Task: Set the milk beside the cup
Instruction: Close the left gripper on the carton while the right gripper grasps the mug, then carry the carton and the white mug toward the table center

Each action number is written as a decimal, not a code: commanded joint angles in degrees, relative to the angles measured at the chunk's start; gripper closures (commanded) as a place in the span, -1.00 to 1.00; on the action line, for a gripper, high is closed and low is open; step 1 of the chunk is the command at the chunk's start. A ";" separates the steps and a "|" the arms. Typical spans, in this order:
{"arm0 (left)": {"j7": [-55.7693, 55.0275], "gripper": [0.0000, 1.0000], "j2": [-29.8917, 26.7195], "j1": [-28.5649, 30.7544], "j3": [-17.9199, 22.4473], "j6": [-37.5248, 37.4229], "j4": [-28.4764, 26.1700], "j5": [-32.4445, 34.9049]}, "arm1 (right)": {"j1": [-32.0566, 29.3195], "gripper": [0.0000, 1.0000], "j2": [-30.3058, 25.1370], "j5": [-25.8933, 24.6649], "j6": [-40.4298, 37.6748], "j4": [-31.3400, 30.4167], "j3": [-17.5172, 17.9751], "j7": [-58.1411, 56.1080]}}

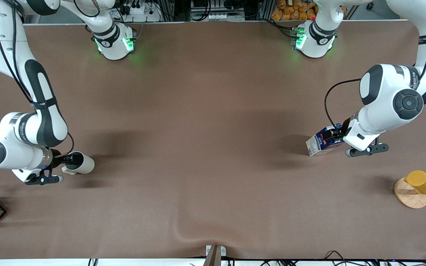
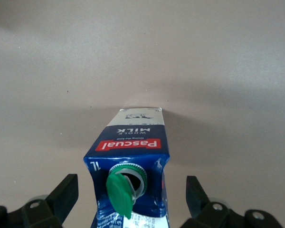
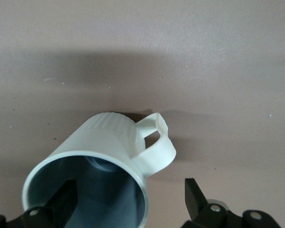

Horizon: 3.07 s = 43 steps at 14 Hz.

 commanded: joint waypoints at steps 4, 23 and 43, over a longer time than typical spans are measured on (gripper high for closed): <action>-0.81 -1.00 -1.09 0.34 -0.25 0.84 -1.24 -1.03 | -0.81 1.00 1.33 -0.89 -0.33 -0.02 0.51 -1.37; -2.48 0.47 -0.47 -0.01 -0.43 -4.87 3.58 -0.86 | 8.67 1.00 -6.75 0.60 -11.85 3.76 0.95 -0.06; -8.54 0.43 -1.09 -0.53 -11.24 -20.34 18.00 -1.03 | 44.00 1.00 3.08 12.91 -2.82 10.96 1.30 77.62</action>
